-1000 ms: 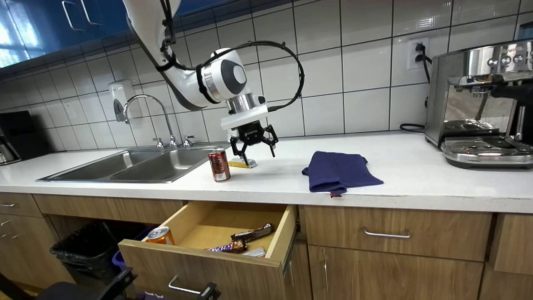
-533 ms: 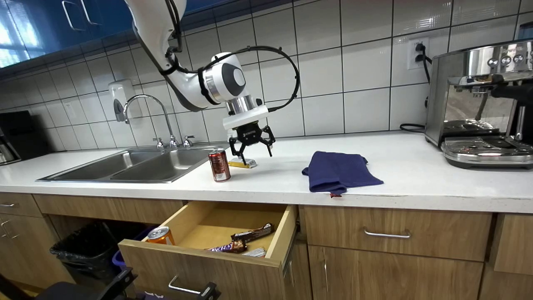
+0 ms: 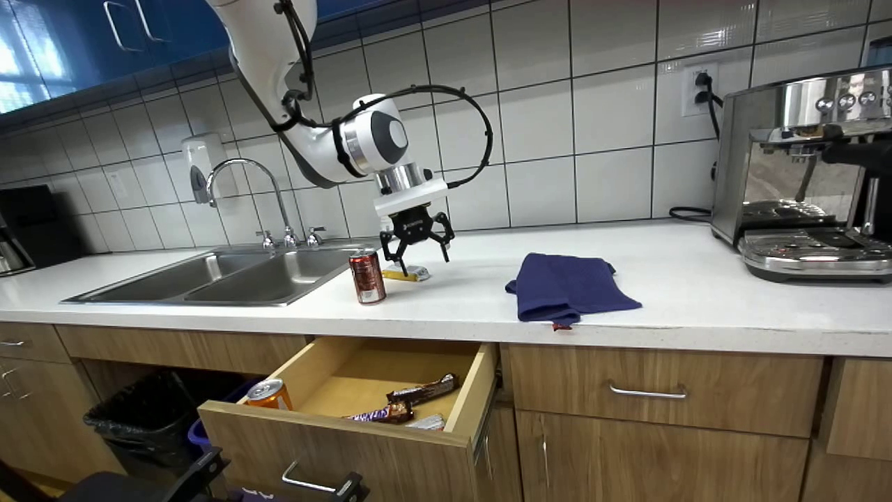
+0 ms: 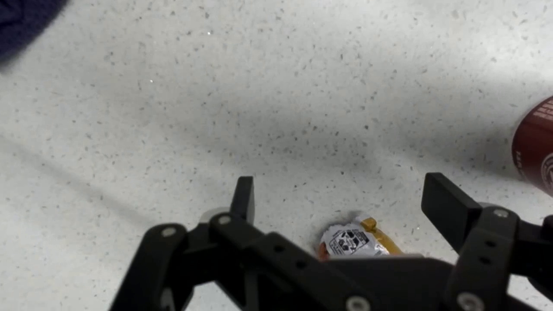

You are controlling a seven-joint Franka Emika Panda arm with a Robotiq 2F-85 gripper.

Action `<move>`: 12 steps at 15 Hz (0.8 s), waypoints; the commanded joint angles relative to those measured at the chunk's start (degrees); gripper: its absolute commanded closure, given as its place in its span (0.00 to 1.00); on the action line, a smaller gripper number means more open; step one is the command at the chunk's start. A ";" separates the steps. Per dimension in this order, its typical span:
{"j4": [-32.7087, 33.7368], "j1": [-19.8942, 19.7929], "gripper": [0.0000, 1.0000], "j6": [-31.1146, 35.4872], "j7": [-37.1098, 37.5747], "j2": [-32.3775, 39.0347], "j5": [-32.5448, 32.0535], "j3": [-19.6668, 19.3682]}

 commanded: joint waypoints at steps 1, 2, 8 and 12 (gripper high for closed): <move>4.12 -1.26 0.00 -3.20 -3.39 2.29 -0.47 2.00; 4.55 -1.14 0.00 -3.27 -3.78 2.72 -0.66 2.14; 8.16 -0.70 0.00 -4.77 -5.92 5.53 -0.97 3.17; 11.20 -0.37 0.00 -6.36 -6.78 7.57 -0.87 3.83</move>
